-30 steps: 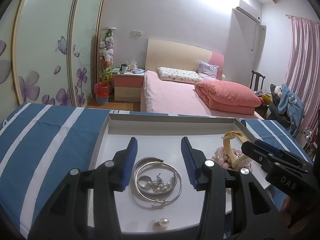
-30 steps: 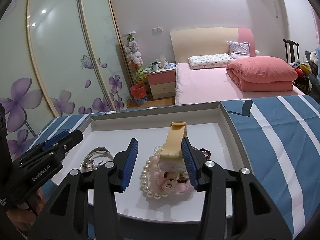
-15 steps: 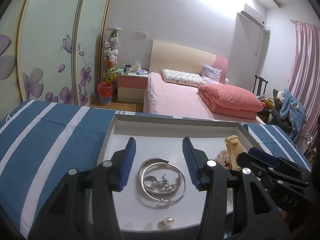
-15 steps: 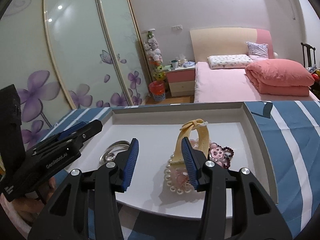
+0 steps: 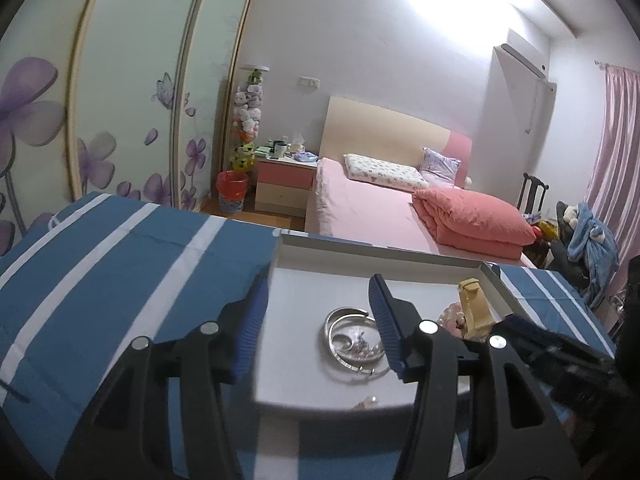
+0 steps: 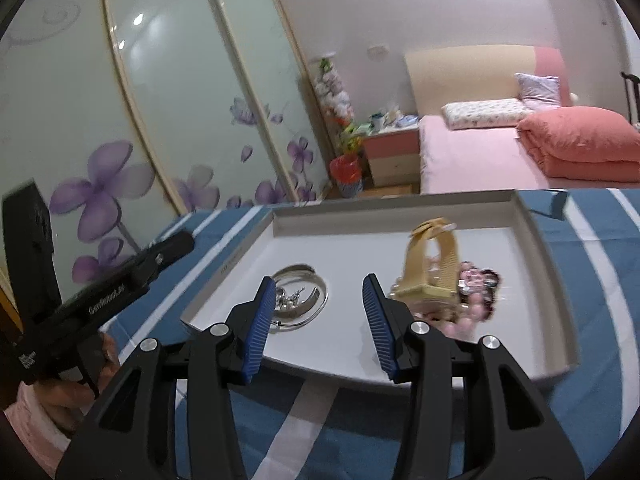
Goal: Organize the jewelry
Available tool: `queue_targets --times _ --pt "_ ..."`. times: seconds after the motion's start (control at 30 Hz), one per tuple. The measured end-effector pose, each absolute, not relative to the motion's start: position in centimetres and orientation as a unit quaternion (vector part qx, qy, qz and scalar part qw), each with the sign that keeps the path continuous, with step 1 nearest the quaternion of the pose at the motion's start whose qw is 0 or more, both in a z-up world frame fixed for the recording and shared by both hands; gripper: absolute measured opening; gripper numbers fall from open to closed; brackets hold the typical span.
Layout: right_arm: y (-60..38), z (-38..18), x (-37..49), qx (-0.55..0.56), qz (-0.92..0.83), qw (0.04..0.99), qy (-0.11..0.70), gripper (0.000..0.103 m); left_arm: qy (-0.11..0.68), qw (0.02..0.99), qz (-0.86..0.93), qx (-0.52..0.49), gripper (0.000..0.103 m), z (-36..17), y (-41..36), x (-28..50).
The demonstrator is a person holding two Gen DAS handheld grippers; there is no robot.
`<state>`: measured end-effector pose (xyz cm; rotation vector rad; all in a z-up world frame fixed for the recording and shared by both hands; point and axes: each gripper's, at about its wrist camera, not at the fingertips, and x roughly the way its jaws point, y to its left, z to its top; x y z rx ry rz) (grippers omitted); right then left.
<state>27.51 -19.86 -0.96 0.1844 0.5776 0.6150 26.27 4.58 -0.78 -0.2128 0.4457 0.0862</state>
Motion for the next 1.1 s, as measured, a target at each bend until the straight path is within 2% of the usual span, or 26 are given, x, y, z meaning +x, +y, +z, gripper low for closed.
queue_targets --times 0.07,0.23,0.33,0.4,0.43,0.5,0.7,1.1 --pt "-20.5 -0.6 26.7 0.095 0.287 0.913 0.275 0.048 0.217 0.969 0.043 -0.108 0.054 -0.5 4.7 25.1" --pt "-22.3 0.0 23.7 0.089 0.245 0.928 0.265 0.060 0.210 0.970 0.036 -0.114 0.057 0.3 4.6 22.3" --pt "-23.0 0.7 21.6 0.084 0.221 0.938 0.253 0.076 0.202 0.972 0.029 -0.115 0.064 1.0 4.1 20.2" --pt "-23.6 1.2 19.9 0.084 0.201 0.946 0.240 0.093 0.194 0.975 0.021 -0.111 0.071 1.4 3.6 18.7" --pt "-23.8 1.3 19.2 0.084 0.194 0.949 0.235 0.095 0.190 0.976 0.018 -0.108 0.072 1.5 3.4 18.0" --pt "-24.2 1.7 18.1 0.086 0.182 0.953 0.227 0.101 0.183 0.978 0.012 -0.101 0.083 1.8 2.8 16.6" --pt "-25.5 1.9 15.6 0.102 0.153 0.958 0.221 0.101 0.171 0.982 -0.003 -0.076 0.099 1.8 1.0 13.1" --pt "-25.6 1.1 12.2 0.089 0.132 0.968 0.196 0.101 0.175 0.981 0.004 -0.083 0.099 0.1 1.1 9.9"
